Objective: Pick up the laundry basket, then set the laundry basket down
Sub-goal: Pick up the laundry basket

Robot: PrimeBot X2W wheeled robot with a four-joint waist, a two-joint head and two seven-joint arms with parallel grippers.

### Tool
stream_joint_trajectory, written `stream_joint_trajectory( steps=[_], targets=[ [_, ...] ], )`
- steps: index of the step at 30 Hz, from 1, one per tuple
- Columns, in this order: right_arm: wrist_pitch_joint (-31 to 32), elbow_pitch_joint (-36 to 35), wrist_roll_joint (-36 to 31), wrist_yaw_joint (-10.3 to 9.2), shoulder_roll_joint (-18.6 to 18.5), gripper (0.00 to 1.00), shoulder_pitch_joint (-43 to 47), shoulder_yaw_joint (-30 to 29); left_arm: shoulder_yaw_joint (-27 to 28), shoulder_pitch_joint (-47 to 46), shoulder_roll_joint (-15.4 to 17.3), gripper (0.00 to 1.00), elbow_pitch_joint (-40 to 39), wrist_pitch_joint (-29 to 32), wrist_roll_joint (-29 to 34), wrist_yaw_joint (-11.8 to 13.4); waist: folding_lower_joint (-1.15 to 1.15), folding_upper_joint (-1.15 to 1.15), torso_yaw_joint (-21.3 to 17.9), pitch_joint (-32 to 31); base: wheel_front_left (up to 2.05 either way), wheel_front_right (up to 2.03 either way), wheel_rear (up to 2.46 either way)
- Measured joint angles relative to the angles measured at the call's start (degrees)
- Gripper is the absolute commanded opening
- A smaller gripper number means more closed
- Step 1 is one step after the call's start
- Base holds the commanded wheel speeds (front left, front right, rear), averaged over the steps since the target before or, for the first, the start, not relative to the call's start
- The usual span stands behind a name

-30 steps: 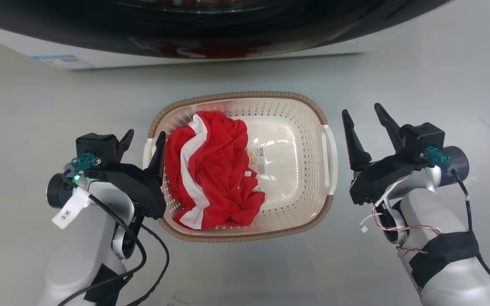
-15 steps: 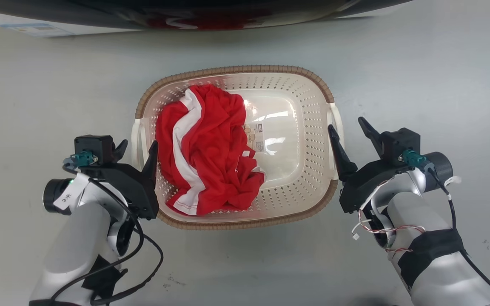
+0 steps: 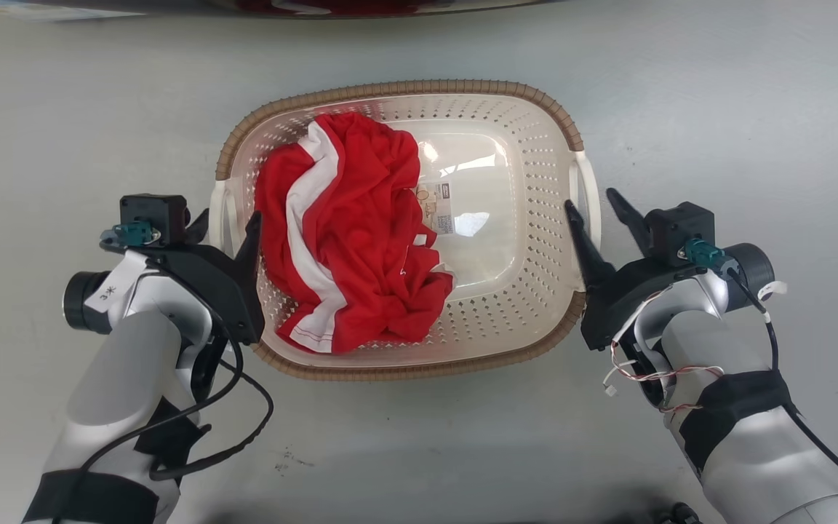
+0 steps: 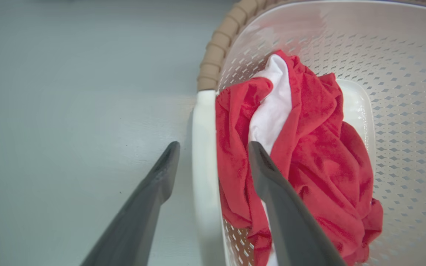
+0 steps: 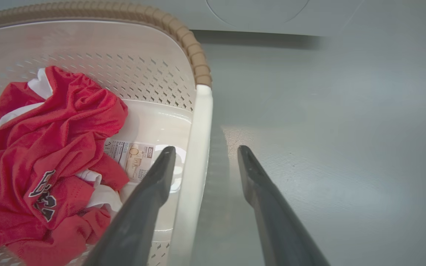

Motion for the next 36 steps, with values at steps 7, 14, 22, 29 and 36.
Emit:
stream_joint_trajectory(
  steps=[7, 14, 22, 29, 36],
  targets=[
    [-0.8, 2.8, 0.2, 1.18, 0.5, 0.00, -1.4, 0.3, -0.7, -2.0, -0.6, 0.00, 3.6, -0.7, -0.2, -0.5, -0.02, -0.01, 0.2, 0.4, 0.00, 0.00, 0.00],
    [-1.3, 5.6, 0.5, 1.75, 0.7, 0.00, -2.1, 0.6, -1.2, -3.0, -1.4, 0.00, 6.8, -1.5, -0.3, -0.5, -0.01, -0.01, 0.3, -0.5, 0.00, 0.00, 0.00],
    [-1.3, 9.6, 1.0, 2.76, 0.9, 0.00, -2.5, 1.4, -1.6, -3.1, -2.4, 0.00, 10.2, -1.9, -2.0, -0.9, -0.02, -0.01, 0.4, -3.3, 0.00, 0.00, 0.00],
    [0.2, 13.4, 2.2, 3.98, 1.1, 0.00, -2.9, 1.4, -1.7, -3.4, -3.5, 0.00, 13.3, -0.1, -3.5, -1.2, -0.01, -0.01, 0.6, -6.7, 0.00, 0.00, 0.00],
    [2.1, 16.2, 3.2, 4.70, 1.4, 0.00, -3.0, 1.5, -2.2, -3.4, -3.9, 0.00, 15.4, 2.8, -5.4, -1.4, -0.01, -0.01, 0.9, -10.3, 0.00, 0.00, 0.00]
  ],
)
